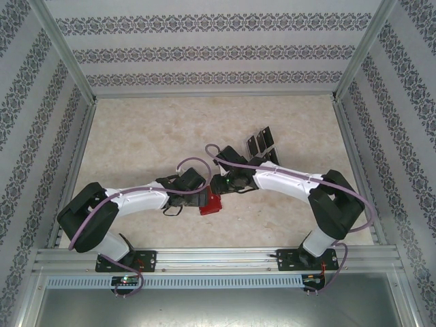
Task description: Put the credit cards into the card holder
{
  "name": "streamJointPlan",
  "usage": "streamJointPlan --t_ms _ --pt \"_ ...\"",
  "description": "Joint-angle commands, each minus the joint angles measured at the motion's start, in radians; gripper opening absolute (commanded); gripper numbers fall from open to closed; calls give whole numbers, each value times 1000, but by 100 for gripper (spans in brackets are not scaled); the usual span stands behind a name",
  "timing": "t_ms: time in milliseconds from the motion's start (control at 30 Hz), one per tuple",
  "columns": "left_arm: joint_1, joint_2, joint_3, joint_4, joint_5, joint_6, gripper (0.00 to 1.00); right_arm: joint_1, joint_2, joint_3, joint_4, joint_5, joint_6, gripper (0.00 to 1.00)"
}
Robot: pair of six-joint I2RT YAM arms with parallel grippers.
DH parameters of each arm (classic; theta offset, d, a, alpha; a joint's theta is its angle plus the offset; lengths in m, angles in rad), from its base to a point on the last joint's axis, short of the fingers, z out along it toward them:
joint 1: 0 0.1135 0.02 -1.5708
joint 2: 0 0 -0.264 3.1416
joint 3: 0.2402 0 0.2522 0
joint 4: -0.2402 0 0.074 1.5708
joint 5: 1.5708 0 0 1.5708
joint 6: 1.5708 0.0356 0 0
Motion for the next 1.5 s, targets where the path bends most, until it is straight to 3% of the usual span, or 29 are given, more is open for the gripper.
streamJointPlan --t_ms 0,200,400,767,867,1033,1367,1467 --pt "8 16 -38 -13 -12 -2 100 14 36 31 -25 -8 -21 35" --pt "8 13 -38 -13 -12 -5 100 14 74 33 -22 -2 -24 31" --pt "9 15 -35 -13 -11 -4 100 14 72 28 -21 5 -27 16" --pt "9 15 -32 -20 -12 -3 100 13 38 25 -33 23 -30 15" --pt "8 13 -30 -19 -12 -2 100 11 31 21 -37 26 -30 21" --pt "8 13 -29 -21 -12 -1 100 9 22 21 -35 29 -30 21" --pt "9 15 -25 -24 -12 1 100 8 37 28 -38 21 -33 20" --pt "8 12 -22 -26 -13 2 100 8 41 30 -35 18 -34 14"
